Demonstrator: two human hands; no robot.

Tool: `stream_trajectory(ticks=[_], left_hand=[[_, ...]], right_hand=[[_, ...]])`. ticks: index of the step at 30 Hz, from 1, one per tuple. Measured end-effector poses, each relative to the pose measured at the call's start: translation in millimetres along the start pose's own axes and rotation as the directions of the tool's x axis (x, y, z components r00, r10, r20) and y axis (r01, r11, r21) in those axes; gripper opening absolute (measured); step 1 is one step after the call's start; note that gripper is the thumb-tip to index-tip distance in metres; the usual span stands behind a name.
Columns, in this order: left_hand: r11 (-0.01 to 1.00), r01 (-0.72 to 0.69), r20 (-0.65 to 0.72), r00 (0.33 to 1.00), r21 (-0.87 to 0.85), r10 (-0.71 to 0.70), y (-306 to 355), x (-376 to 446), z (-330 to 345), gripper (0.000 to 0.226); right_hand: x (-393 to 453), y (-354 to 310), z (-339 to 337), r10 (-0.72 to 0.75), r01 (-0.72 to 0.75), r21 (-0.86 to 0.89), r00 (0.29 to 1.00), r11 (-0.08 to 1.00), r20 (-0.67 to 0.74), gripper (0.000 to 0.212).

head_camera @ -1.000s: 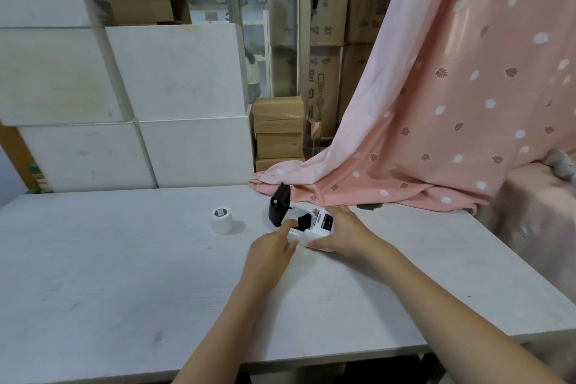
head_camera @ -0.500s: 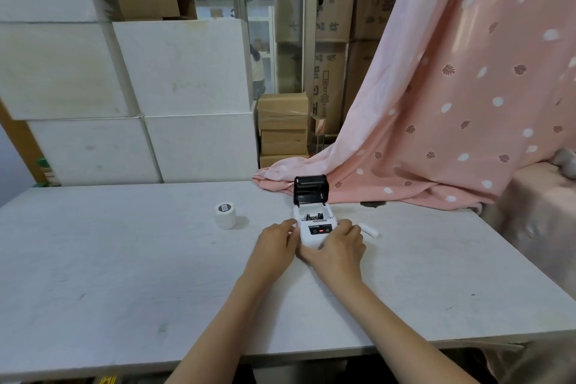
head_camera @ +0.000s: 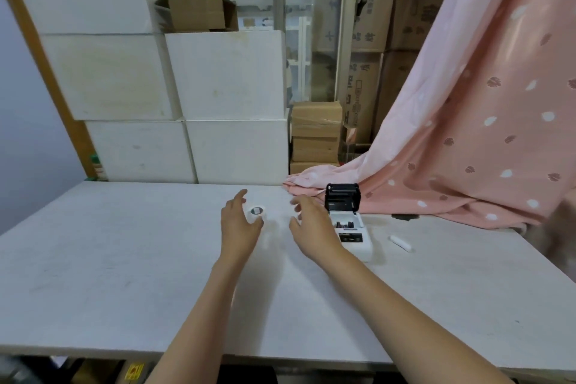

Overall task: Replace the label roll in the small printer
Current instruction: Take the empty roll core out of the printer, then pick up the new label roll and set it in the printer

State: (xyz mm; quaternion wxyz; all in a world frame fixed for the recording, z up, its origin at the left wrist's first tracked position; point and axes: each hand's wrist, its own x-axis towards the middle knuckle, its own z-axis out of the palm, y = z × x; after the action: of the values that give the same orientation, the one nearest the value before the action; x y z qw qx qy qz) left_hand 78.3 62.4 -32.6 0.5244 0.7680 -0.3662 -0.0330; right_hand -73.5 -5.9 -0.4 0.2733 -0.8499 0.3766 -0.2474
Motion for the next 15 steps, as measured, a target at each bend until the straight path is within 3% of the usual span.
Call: stream_trajectory(ticks=[3,5,8,10,15], left_hand=[[0.995,0.074,0.210,0.974,0.071,-0.088,-12,12,-6,0.090],[0.991,0.118,0.282,0.950,0.062,-0.131,-19,19,-6,0.089],[0.993,0.113,0.260,0.958,0.034,-0.118,-27,24,-3,0.057],[0.994,0.112,0.226,0.968,-0.015,-0.106,-30,24,-1,0.039],[0.991,0.106,0.180,0.980,-0.086,-0.090,-27,18,-3,0.033]], right_hand=[[29,-12,27,0.073,-0.079,0.029,0.984,0.996,0.162,0.046],[42,-16,42,0.131,-0.145,0.061,0.973,0.988,0.191,0.051],[54,-19,55,0.187,-0.205,0.081,0.964,0.975,0.191,0.046],[59,-17,62,0.188,-0.208,0.095,0.965,0.974,0.181,0.027],[61,-12,63,0.164,-0.195,0.189,0.973,0.962,0.163,0.023]])
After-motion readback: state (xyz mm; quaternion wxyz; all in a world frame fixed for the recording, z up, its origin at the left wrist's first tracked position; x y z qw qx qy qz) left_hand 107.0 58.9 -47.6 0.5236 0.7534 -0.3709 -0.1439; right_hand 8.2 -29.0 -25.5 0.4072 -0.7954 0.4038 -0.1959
